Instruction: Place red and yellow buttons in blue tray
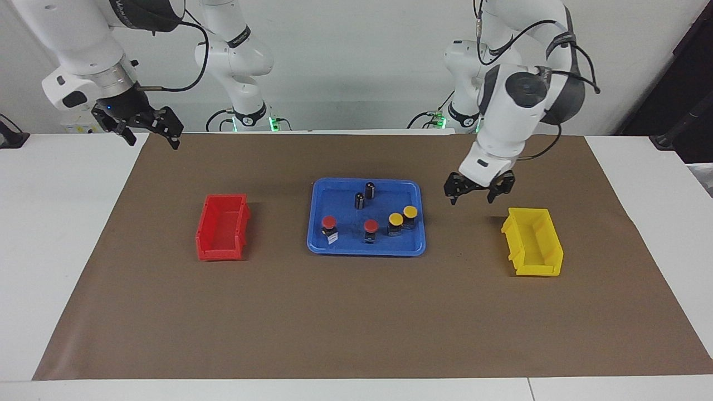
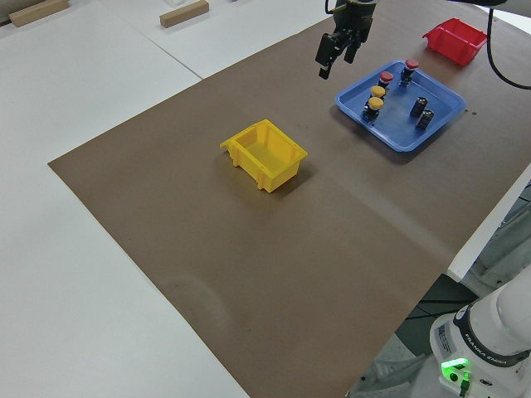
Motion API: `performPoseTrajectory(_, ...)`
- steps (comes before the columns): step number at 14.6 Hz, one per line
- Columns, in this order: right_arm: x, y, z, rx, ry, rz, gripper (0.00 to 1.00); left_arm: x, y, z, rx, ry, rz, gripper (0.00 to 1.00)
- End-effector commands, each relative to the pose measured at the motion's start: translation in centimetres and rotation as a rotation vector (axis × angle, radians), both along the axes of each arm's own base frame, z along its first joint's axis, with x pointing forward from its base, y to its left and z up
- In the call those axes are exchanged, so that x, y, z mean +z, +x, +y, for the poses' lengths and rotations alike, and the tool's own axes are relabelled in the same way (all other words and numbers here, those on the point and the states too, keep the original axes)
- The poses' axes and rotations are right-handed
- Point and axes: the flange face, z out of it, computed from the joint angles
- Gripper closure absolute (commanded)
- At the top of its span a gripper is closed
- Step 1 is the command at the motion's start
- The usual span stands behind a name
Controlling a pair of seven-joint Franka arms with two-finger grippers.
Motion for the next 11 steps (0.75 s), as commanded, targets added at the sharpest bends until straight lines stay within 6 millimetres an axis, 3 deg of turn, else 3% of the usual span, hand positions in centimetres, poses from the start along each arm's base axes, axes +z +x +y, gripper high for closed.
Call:
performPoseTrajectory(1,0.1,-0.3,0.1,0.025,0.005,-0.019,0.0,2.3,0.5,7.1,-0.122,0.008,0.016,0.0)
performPoseTrajectory(2,0.1,-0.3,0.0,0.024,0.005,-0.019,0.0,3.4,0.7,9.3,-0.142,0.008,0.013,0.0)
performPoseTrajectory(4,0.2,-0.3,-0.2,0.021,0.005,-0.018,0.0,4.8,0.6,11.6,-0.119,0.004,0.013,0.0)
performPoseTrajectory(11,0.1,-0.3,-0.2,0.019,0.005,-0.018,0.0,7.1,-0.4,12.0,-0.14,-0.006,0.0,0.0)
